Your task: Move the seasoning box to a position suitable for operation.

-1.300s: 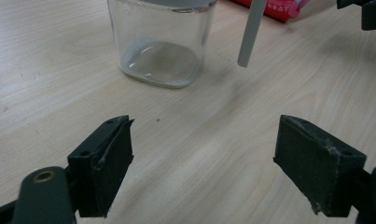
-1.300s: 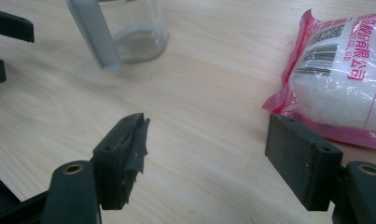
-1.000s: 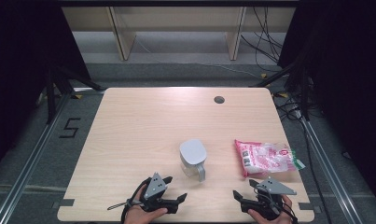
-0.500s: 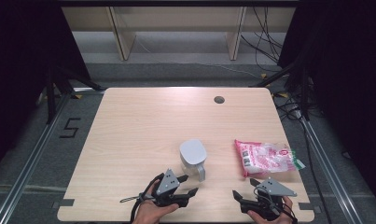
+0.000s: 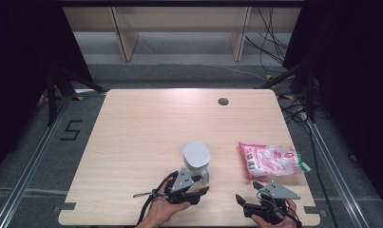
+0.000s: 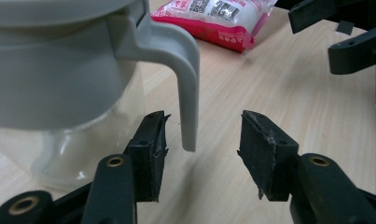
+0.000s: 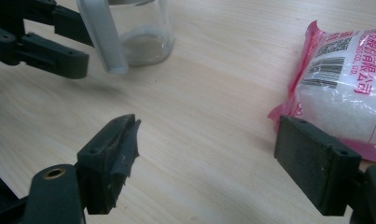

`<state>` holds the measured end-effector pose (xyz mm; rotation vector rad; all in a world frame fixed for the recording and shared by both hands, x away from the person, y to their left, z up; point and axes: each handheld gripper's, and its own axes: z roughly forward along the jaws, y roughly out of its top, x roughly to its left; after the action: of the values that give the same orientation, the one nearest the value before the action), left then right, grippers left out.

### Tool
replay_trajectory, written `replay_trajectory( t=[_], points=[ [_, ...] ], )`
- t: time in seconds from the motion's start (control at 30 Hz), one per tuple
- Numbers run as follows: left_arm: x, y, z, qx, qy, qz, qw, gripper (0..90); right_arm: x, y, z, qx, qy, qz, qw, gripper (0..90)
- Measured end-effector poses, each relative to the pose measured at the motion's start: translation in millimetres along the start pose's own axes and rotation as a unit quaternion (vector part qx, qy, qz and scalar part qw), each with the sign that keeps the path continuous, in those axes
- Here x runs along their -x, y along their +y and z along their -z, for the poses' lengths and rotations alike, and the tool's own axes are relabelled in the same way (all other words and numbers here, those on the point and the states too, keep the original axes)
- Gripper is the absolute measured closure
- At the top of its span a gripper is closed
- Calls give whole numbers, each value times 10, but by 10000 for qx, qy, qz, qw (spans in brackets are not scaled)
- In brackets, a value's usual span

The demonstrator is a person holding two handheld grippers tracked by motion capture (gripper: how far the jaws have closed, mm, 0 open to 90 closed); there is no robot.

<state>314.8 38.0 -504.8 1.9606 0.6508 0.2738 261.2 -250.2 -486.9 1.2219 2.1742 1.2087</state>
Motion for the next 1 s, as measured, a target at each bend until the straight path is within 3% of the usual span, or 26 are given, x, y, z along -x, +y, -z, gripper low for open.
replay_trajectory(
  t=[0.03, 0.13, 0.17, 0.27, 0.37, 0.6, 0.73, 0.8, 0.97, 1.0],
  points=[
    [5, 24, -28, -12, -59, -2, 10000, 544, -1, 2, -3, -38, -13, 63, 10000, 224],
    [26, 65, -74, 47, 102, -103, 9999, 548, -24, -1, -5, -27, 26, -11, 10000, 224],
    [30, 72, -87, 57, 131, -97, 9999, 563, -12, 7, -11, -4, 13, 118, 9999, 224],
    [35, 105, -148, 134, 37, -30, 9999, 599, -15, 6, -20, -10, 35, 111, 9999, 225],
    [36, 116, -174, 125, 102, -103, 9998, 632, -14, 14, -1, -12, 35, 57, 10000, 229],
    [-21, 116, -173, 256, 132, -119, 9995, 766, -18, 17, -12, 26, 71, 48, 10000, 231],
    [-53, 105, -139, 255, 74, -130, 9996, 773, -19, 18, 1, 19, 56, 77, 10000, 235],
    [-71, 92, -108, 262, 158, -103, 9995, 769, -45, 17, 5, -3, 13, -72, 10000, 235],
    [-157, 70, -48, 243, 106, -114, 9996, 759, -17, 18, 9, 55, 18, 120, 9999, 233],
    [-190, 58, -5, 255, 193, -207, 9993, 753, -47, 13, 2, 52, 70, -57, 9999, 233]
  ],
)
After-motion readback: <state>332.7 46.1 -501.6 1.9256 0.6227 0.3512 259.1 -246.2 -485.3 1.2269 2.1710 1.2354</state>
